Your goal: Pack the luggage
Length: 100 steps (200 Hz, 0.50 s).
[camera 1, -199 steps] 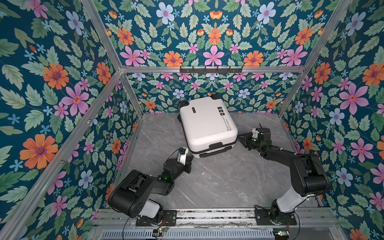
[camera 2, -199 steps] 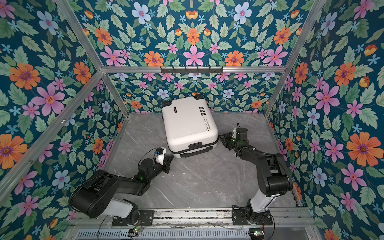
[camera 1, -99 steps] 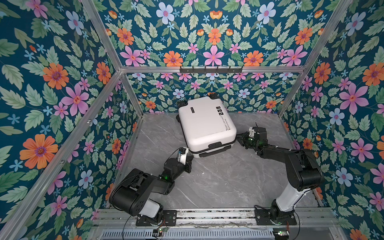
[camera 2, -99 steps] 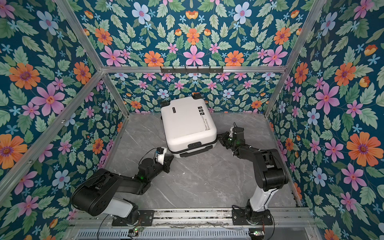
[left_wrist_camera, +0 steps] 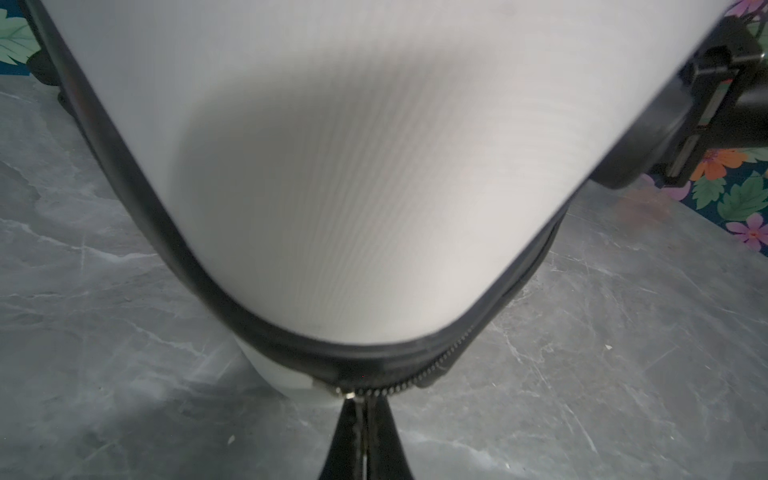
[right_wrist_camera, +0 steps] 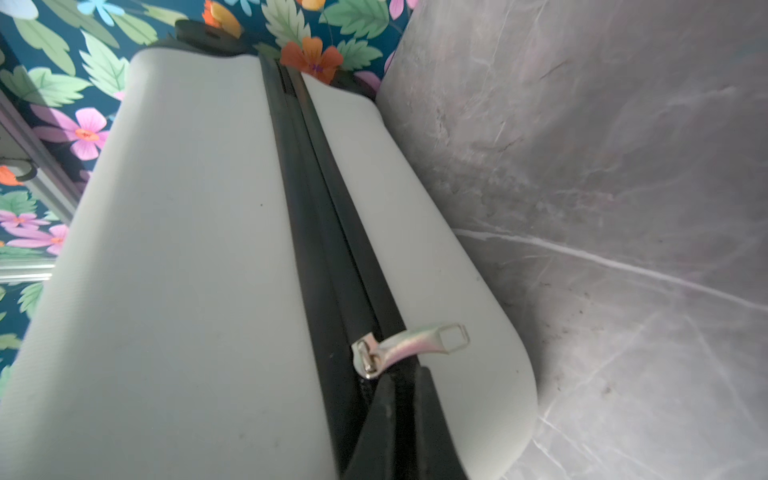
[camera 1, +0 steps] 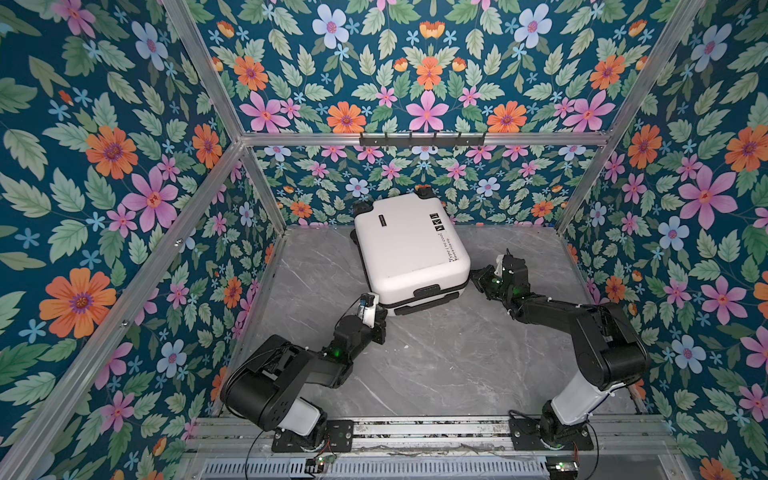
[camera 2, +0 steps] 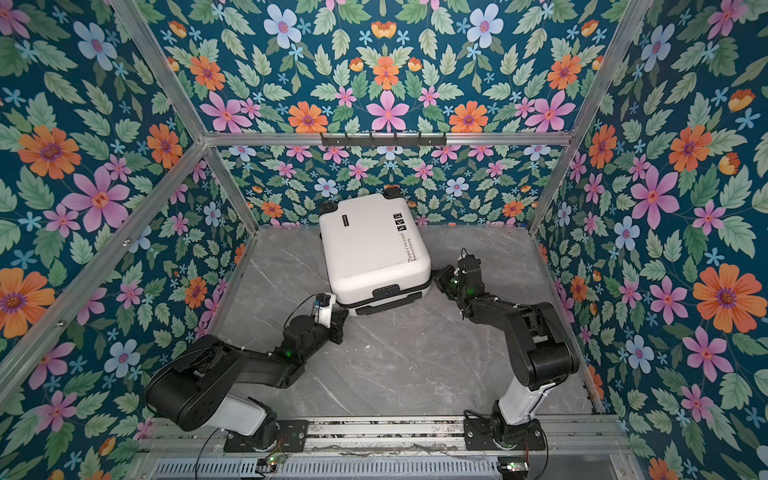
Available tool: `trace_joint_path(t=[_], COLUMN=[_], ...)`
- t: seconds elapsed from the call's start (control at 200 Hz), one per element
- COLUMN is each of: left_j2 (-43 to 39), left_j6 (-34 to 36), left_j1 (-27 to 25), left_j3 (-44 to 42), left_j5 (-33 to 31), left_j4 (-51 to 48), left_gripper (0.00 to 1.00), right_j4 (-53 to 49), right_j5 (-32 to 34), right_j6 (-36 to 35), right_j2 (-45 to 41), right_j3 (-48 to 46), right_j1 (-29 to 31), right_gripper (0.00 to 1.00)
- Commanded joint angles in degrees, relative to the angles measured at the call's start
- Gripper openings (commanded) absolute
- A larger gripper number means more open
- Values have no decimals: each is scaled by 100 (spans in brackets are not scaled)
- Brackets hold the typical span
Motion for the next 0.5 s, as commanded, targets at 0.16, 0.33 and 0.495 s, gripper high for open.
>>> trace_joint_path(t=[0.16,0.33,0.495], left_j2=[-275,-592,-880], left_j6=[145,-2,150], left_j1=[-974,-1029,-1028], left_j3=[-48,-446,-444], left_j5=[-473,-1199,-1280], left_j4=[425,831,540], left_gripper=[0,0,0], right_j4=[-26,11,40], right_j5=[-525,-306,-471], right_j6=[410,512,324], right_j2=[-66,-104,-292], right_j3=[-148,-351,-316], right_j1=[369,387,296], right_gripper=[0,0,0])
